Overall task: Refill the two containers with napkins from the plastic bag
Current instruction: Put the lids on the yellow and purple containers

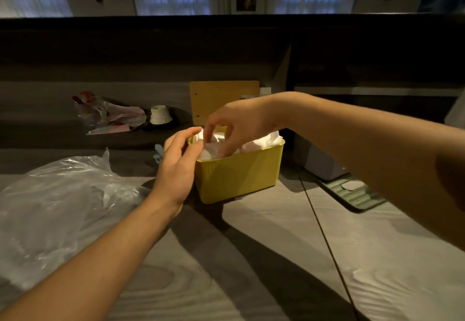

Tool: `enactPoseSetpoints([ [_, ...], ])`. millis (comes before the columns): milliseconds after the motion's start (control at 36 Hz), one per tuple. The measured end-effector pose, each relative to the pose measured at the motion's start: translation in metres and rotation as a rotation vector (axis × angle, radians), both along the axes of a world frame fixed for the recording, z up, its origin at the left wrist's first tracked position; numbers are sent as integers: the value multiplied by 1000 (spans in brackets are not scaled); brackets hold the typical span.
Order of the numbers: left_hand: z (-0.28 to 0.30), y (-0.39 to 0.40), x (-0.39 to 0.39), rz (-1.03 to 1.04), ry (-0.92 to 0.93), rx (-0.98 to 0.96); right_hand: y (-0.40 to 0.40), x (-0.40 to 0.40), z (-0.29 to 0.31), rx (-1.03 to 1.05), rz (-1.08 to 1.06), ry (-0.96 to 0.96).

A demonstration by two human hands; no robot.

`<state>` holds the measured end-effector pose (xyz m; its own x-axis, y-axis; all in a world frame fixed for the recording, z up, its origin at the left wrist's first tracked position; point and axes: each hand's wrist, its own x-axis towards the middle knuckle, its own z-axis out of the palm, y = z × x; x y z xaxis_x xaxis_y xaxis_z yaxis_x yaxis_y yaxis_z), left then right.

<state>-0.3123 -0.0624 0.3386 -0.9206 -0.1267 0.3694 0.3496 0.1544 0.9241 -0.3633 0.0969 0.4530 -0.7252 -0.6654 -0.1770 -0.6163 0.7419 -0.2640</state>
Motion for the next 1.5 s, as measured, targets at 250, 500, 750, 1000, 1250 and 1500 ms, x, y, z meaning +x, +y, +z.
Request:
enactPoseSetpoints([
  [250,1,1,-1,-60,-131,94,105,54,12,-239,-189,339],
  [500,6,13,4,-43,-92,55,159,74,-17,7,-275,292],
  [750,-1,9,17,-73,45,-53,196,94,-47,594,-257,-47],
  [1000,-5,9,20,-68,91,-115,222,85,-70,374,-322,-14],
  [1250,-8,2,18,-125,96,-150,220,72,-75,245,-293,-35],
  [1500,-4,1,12,-110,122,-175,225,86,-91,54,-341,13],
])
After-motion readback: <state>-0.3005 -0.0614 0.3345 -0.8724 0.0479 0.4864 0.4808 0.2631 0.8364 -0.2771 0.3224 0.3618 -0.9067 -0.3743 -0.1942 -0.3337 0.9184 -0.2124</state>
